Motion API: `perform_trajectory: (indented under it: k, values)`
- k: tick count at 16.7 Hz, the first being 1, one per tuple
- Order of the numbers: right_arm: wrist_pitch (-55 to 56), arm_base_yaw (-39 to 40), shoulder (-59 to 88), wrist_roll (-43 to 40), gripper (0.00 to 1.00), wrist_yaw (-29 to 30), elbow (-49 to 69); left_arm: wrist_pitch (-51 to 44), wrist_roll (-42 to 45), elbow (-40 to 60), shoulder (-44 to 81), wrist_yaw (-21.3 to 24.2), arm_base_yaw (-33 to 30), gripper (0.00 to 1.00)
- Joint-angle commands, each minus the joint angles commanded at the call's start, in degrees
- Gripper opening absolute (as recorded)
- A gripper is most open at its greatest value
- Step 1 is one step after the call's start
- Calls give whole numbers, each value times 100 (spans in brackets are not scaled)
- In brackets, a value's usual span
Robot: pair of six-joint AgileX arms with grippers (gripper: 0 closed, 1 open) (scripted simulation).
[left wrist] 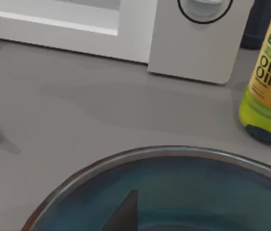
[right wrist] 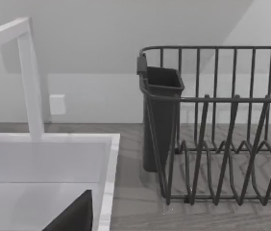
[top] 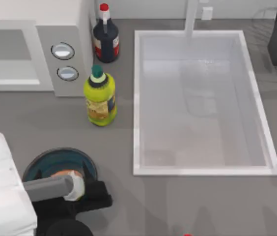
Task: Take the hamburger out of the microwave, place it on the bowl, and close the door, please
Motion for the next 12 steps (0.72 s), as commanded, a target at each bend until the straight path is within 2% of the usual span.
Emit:
perform_trajectory:
  k: [1, 5, 8, 12]
  values:
    - [0, 0, 0, 0, 100, 0, 0, 69, 539, 39, -590, -444, -88, 100]
    - [0, 0, 0, 0, 100, 0, 0, -182, 652, 13, -950, -213, 140, 100]
    - [0, 0, 0, 0, 100, 0, 0, -830, 898, -35, -1854, 327, 651, 100]
    - [0, 0, 0, 0, 100, 0, 0, -2191, 1391, -129, -3855, 1423, 1679, 100]
